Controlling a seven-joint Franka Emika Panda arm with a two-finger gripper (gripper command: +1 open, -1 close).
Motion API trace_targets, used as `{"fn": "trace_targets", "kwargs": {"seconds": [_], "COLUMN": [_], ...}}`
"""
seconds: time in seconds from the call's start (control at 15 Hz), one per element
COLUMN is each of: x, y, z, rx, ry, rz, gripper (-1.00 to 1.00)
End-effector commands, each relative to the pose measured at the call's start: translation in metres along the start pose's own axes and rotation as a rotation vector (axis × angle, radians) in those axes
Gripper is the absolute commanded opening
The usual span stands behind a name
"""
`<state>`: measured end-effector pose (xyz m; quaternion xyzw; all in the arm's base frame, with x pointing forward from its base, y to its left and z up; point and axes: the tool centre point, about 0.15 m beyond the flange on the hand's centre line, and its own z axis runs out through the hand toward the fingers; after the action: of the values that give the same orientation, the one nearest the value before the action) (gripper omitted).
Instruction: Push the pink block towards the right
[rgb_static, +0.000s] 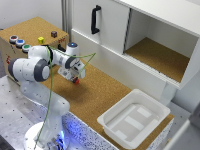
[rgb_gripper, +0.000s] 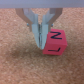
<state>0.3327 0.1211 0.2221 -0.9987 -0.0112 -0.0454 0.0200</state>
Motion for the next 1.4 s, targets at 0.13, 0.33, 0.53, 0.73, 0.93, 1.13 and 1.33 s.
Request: {"fn": "trace_targets", "kwargs": {"seconds": [0.13, 0.33, 0.53, 0.73, 0.93, 1.13, 1.33], "x": [-0.006, -0.006, -0.005, -0.005, -0.006, -0.006, -0.004], "y": [0.046, 0.064, 0.083, 0.097, 0.109, 0.123, 0.138], "z": [0.005, 0.005, 0.006, 0.006, 0.006, 0.005, 0.004], "rx": [-0.03, -0.043, -0.04, -0.038, -0.032, -0.031, -0.03], "ry": [0.009, 0.011, 0.018, 0.023, 0.029, 0.032, 0.039], "rz": [0.015, 0.031, 0.062, 0.076, 0.089, 0.103, 0.112], "gripper": [-1.0, -1.0, -1.0, -1.0, -1.0, -1.0, -1.0]}}
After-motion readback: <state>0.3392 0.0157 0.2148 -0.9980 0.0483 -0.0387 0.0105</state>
